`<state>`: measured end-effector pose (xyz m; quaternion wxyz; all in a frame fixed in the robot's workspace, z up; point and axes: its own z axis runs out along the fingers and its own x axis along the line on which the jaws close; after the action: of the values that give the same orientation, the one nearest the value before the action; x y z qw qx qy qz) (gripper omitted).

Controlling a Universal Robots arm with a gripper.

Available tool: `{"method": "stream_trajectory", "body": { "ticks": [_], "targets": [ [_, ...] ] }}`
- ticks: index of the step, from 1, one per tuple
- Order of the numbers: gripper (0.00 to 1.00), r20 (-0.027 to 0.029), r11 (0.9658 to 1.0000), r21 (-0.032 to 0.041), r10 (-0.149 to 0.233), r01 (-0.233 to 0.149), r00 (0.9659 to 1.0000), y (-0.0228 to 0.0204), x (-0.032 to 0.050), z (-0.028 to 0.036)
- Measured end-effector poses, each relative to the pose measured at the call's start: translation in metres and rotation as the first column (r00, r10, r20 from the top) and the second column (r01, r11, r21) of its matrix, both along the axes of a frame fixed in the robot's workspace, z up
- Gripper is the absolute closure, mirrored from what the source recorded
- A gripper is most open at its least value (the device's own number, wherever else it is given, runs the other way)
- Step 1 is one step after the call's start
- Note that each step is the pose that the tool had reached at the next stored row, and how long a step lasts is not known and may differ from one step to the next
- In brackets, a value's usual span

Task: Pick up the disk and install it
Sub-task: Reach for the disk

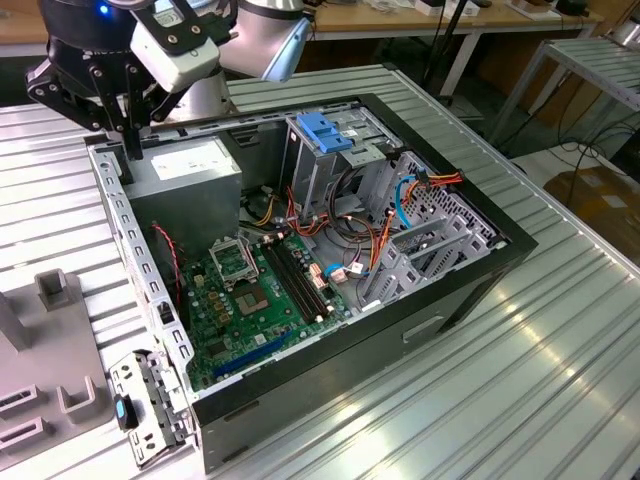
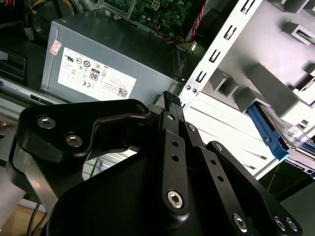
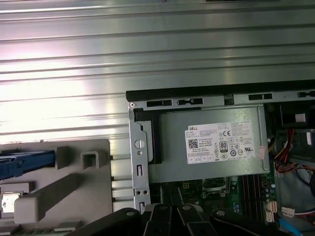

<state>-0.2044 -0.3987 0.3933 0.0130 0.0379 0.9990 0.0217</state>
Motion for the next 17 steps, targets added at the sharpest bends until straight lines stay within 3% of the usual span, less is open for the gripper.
{"method": "stream_trajectory", "body": {
  "ticks": [17],
  "targets": [
    [0.89,0.0001,1.0000,0.0000,0.000,0.000,1.0000,0.0005,-0.0153,0.0000]
  ]
}}
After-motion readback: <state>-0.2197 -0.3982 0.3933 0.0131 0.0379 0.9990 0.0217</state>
